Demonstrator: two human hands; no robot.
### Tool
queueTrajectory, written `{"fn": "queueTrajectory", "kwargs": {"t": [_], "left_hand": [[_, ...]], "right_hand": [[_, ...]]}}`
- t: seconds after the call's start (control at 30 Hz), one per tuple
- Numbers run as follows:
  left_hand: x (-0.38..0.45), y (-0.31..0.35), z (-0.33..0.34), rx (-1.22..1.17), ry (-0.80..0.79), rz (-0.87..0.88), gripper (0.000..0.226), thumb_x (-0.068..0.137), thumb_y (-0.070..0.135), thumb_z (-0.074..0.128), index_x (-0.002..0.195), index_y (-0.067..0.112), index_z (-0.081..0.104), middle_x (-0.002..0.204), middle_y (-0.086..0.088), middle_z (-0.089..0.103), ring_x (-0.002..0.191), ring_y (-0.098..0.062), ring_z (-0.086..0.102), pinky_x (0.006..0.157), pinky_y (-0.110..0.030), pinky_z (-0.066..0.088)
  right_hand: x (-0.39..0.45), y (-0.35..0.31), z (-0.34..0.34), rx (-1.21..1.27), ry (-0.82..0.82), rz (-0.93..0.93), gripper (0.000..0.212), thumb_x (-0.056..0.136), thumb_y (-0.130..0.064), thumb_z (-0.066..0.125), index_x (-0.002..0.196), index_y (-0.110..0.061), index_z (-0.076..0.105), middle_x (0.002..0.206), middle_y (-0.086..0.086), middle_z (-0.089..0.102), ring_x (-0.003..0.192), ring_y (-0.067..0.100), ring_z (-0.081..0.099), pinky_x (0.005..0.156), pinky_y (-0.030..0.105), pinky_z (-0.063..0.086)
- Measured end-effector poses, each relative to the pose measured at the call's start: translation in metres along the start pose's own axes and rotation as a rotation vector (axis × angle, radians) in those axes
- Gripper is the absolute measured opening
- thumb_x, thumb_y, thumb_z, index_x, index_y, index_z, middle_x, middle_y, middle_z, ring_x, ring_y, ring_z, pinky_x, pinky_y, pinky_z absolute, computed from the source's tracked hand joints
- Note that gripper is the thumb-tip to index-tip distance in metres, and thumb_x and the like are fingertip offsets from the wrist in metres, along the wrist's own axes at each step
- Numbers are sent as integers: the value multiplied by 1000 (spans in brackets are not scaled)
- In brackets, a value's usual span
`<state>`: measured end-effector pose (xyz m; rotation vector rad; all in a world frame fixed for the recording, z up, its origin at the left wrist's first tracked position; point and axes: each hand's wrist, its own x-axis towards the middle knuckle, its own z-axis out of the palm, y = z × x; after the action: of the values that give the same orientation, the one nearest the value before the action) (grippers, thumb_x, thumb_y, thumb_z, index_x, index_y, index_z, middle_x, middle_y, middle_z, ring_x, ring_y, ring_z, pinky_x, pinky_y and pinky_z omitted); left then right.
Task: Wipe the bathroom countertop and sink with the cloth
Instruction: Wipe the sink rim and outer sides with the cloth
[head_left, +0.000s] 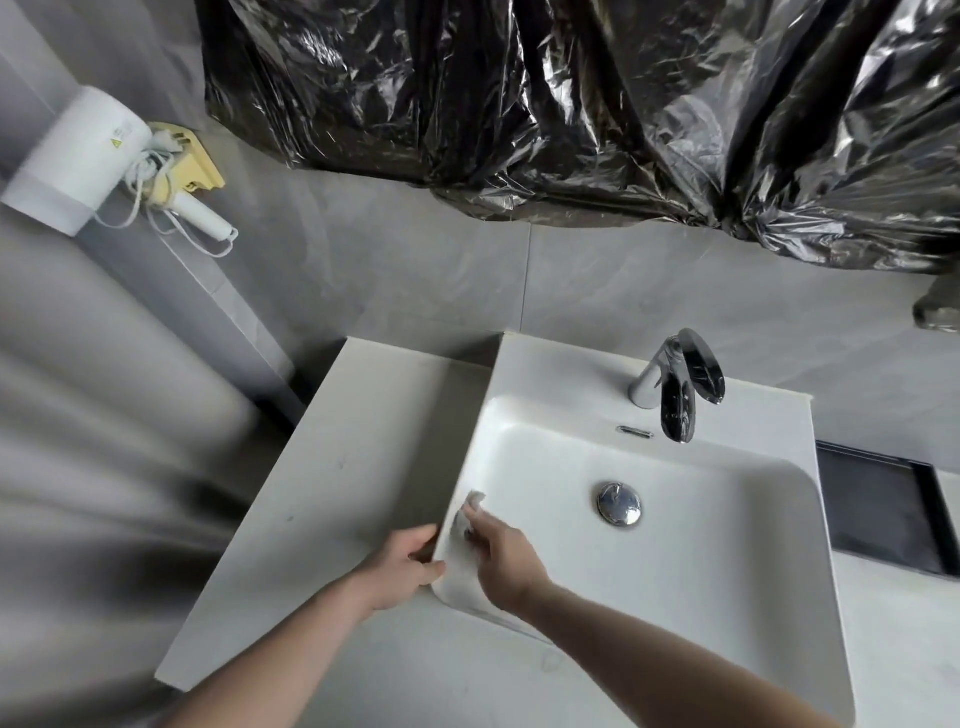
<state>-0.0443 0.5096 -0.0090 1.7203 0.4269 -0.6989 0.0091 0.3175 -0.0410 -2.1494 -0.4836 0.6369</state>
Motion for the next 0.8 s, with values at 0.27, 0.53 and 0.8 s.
{"fn": "queueTrajectory", "kwargs": {"t": [0.27,0.53,0.8], "left_hand": [[10,-20,-5,83,53,-34,70,73,43,72,141,32,58,130,20,68,128,-4,59,113,-37,46],[-5,0,6,34,58,25,43,95,5,58,133,25,65,124,16,73,120,-3,64,108,-28,47],[-2,-1,7,30,61,33,42,96,5,57,132,25,66,120,12,74,118,-8,67,106,-36,49]], "right_hand": [[-47,19,-11,26,-187,77,43,76,-19,40,92,-50,64,108,-21,73,101,-3,64,98,24,51],[37,14,-78,-75,235,57,33,83,7,37,92,-23,48,87,-9,56,78,14,50,75,28,42],[39,19,-33,-374,-122,151,95,85,5,38,165,-32,3,173,-5,9,159,22,16,125,36,25]]}}
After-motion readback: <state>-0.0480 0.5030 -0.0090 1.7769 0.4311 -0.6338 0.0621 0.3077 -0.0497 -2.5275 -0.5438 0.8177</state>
